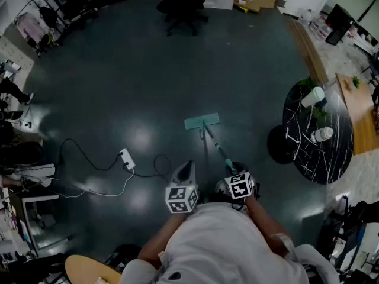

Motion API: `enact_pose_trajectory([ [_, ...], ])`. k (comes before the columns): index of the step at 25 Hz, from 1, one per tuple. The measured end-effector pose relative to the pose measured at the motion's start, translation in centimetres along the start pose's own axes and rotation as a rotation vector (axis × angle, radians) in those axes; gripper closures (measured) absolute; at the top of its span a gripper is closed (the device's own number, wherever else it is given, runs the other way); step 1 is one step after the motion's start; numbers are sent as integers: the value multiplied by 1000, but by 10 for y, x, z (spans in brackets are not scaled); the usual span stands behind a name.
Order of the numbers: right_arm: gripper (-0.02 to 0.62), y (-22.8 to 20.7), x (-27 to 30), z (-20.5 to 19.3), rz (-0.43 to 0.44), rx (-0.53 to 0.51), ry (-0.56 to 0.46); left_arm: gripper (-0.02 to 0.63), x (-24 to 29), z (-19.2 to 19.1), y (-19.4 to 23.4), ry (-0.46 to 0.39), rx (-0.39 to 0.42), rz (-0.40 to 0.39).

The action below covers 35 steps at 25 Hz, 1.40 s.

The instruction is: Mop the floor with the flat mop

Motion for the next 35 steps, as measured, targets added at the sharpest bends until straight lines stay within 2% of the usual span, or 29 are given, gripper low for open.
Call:
enact_pose_trajectory([
  [17, 482, -7, 1, 7, -3, -22, -8, 601, 13, 9, 3, -13, -3, 18],
  [23, 482, -8, 22, 20, -7, -38, 4, 601, 21, 15, 10, -14, 1, 22],
  [26, 482, -12, 41, 39, -14, -42, -5, 601, 23, 20, 17, -16, 2, 28],
  [35, 482, -30, 126, 128, -57, -57, -46, 601, 26, 29, 35, -10, -11, 43],
])
Point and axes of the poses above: the fingertips, and each gripper's own axes: x forward along the fingers, y to its left, z out of its top, the point moved 8 cm from there along -x, backward along the fingers, and after that the axes turned 5 degrees about y, right-handed, at the moved point
